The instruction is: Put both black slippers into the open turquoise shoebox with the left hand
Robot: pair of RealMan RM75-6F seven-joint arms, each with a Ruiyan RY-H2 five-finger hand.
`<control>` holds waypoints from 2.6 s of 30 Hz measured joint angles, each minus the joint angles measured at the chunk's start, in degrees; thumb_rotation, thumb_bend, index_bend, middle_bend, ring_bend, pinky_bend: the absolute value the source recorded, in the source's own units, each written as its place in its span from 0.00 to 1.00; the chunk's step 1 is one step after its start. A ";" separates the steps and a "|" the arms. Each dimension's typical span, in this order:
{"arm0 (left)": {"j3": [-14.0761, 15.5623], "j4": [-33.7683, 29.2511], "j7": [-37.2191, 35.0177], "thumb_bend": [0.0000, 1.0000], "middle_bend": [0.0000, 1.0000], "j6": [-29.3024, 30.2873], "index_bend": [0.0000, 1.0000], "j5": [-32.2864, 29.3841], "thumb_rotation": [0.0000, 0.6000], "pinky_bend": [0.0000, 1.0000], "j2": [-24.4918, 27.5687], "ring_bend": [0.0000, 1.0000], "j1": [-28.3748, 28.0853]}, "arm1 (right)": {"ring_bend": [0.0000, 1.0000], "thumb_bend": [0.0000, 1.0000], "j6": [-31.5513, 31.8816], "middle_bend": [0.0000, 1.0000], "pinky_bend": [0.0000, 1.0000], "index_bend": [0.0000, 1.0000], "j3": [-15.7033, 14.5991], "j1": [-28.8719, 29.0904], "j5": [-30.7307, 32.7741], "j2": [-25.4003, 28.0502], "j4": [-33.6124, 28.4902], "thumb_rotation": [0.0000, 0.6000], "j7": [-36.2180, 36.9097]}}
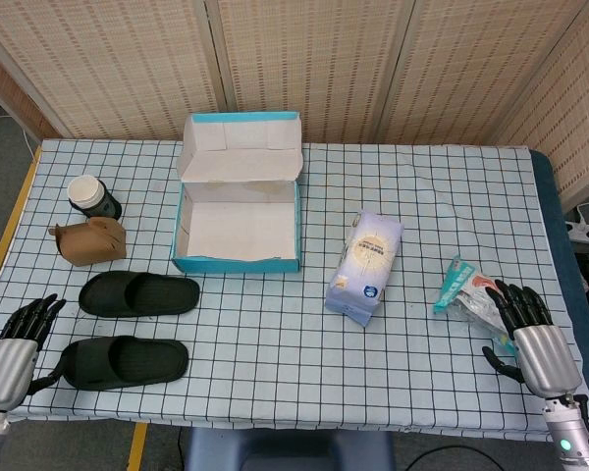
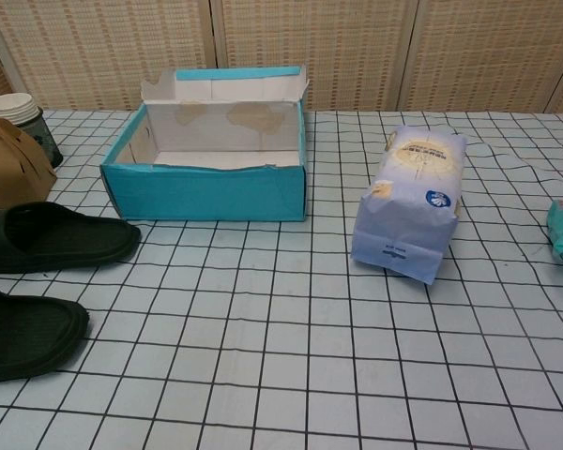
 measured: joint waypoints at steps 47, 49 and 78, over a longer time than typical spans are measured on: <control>3.39 -5.40 17.36 0.27 0.00 -27.47 0.00 -17.84 1.00 0.15 -2.56 0.00 -10.41 | 0.00 0.18 -0.20 0.00 0.00 0.00 -1.67 -0.29 -2.36 3.94 -1.68 1.00 5.76; 3.57 -5.21 18.15 0.27 0.00 -27.88 0.00 -18.33 1.00 0.16 -2.99 0.00 -10.80 | 0.00 0.18 -0.34 0.00 0.00 0.00 -1.67 -0.22 -2.36 4.01 -1.65 1.00 5.82; 3.82 -1.81 19.79 0.56 0.55 -15.36 0.46 -13.40 1.00 0.56 -7.13 0.53 -8.23 | 0.00 0.18 -1.72 0.00 0.00 0.00 -2.11 0.06 -2.08 4.15 -2.52 1.00 5.35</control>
